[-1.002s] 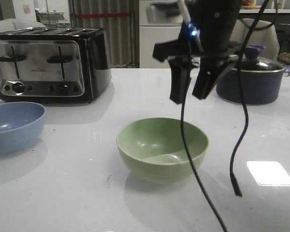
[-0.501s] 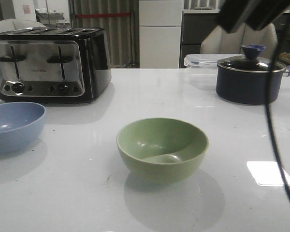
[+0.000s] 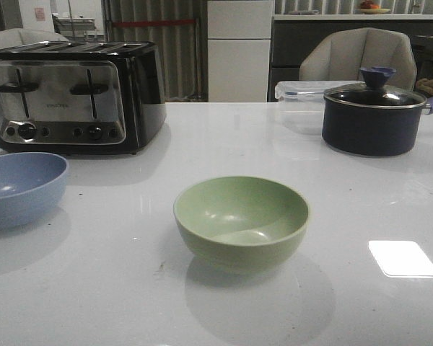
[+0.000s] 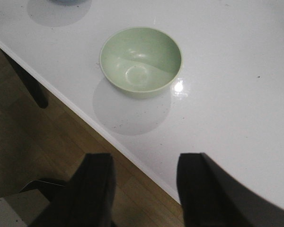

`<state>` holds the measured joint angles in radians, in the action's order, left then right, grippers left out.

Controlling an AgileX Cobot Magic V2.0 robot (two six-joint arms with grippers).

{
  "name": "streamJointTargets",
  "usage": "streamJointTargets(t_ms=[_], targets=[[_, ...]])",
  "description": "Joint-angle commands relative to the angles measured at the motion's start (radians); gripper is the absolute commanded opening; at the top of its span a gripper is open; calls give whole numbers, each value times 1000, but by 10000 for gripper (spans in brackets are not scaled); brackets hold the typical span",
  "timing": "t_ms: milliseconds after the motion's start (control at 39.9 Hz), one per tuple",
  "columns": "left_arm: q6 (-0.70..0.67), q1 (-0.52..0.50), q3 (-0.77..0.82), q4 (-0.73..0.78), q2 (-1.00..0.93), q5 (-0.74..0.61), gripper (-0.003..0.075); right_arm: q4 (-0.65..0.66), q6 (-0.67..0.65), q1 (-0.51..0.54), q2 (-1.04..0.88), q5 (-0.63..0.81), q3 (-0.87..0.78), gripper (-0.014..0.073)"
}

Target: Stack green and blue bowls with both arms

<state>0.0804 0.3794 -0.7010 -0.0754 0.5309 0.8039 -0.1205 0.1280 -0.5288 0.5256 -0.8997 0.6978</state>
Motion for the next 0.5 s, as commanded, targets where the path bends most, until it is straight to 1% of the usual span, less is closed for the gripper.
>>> streamJointTargets(t_ms=[0, 100, 301, 476], targets=[[2, 8, -27, -6, 11, -84, 581, -1, 17, -1, -56, 64, -9, 426], [2, 8, -27, -6, 11, -87, 581, -1, 17, -1, -94, 64, -35, 426], [2, 8, -27, -6, 11, -89, 581, -1, 17, -1, -96, 68, -36, 426], [2, 8, -27, -28, 11, -119, 581, -1, 17, -1, -96, 68, -36, 426]])
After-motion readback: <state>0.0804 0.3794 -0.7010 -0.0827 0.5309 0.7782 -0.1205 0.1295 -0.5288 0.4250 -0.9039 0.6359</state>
